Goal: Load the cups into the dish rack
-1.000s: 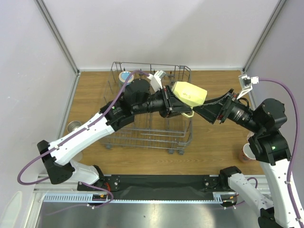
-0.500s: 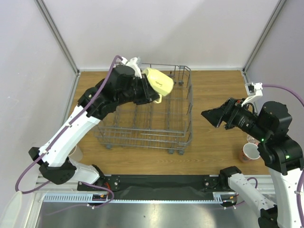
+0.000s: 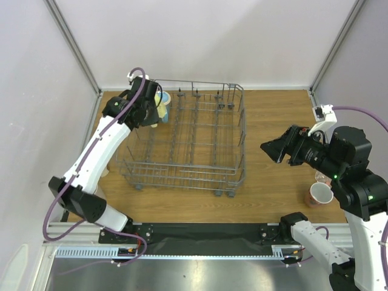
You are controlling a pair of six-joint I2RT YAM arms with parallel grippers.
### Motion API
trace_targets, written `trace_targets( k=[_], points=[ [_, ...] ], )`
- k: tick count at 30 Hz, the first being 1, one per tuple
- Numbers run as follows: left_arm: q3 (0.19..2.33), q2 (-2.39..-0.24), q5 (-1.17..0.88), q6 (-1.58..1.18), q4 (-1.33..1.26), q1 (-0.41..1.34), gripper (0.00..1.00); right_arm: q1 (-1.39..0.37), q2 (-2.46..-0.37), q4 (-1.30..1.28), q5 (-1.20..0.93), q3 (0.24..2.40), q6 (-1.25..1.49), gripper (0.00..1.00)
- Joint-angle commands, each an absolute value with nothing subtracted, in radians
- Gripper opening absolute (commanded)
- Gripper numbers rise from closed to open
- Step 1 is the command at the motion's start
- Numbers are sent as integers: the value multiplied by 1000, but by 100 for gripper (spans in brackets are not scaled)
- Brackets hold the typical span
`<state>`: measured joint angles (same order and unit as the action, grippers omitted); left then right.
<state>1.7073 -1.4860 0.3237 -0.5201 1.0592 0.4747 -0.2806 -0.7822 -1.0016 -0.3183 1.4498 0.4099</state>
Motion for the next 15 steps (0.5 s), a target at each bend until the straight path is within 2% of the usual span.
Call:
trace_targets(
  k=[1,15],
  points=[
    [1709,-1512,466,-576,1011,442,0,-285,-801,-1019,-293,1480,385,79],
    [1707,-1723,574,-781,1074,426,0,-284,-890,-1095,-250,1585,344,80]
  ],
)
